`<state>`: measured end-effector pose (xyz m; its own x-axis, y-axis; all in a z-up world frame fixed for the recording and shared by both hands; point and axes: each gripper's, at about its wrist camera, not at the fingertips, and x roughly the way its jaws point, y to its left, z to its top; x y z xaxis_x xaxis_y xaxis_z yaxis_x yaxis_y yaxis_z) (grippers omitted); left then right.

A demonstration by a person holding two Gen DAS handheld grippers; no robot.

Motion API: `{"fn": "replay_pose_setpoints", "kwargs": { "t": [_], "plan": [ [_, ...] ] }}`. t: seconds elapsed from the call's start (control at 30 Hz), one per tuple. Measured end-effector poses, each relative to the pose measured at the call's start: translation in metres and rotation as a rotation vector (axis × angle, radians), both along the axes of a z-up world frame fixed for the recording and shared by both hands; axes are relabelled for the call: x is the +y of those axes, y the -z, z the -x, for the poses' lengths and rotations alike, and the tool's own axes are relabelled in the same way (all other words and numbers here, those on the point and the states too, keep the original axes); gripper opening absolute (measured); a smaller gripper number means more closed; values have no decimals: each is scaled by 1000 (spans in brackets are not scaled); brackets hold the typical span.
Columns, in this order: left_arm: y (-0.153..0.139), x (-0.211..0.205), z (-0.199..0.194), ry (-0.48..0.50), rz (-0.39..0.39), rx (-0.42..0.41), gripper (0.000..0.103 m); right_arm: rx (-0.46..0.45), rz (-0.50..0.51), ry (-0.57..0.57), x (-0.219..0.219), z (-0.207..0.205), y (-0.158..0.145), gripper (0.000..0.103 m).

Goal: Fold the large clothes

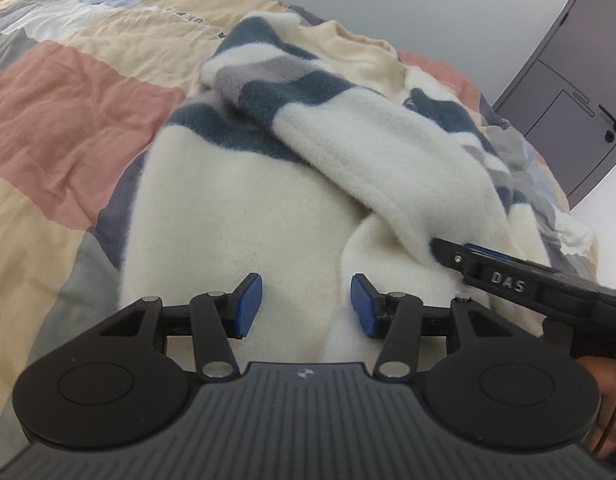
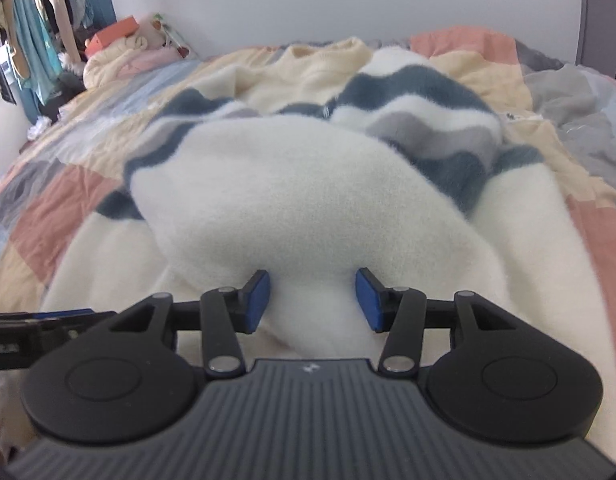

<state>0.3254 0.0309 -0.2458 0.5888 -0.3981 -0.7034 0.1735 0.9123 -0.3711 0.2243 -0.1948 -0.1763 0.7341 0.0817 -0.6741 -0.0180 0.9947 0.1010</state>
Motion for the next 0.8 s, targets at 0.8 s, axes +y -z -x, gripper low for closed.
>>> {"fn": "replay_pose_setpoints", "kwargs": {
  "t": [0.8],
  "plan": [
    [-46, 51, 91, -196, 18, -66, 55, 191, -66, -33, -56, 77, -66, 69]
  ]
}}
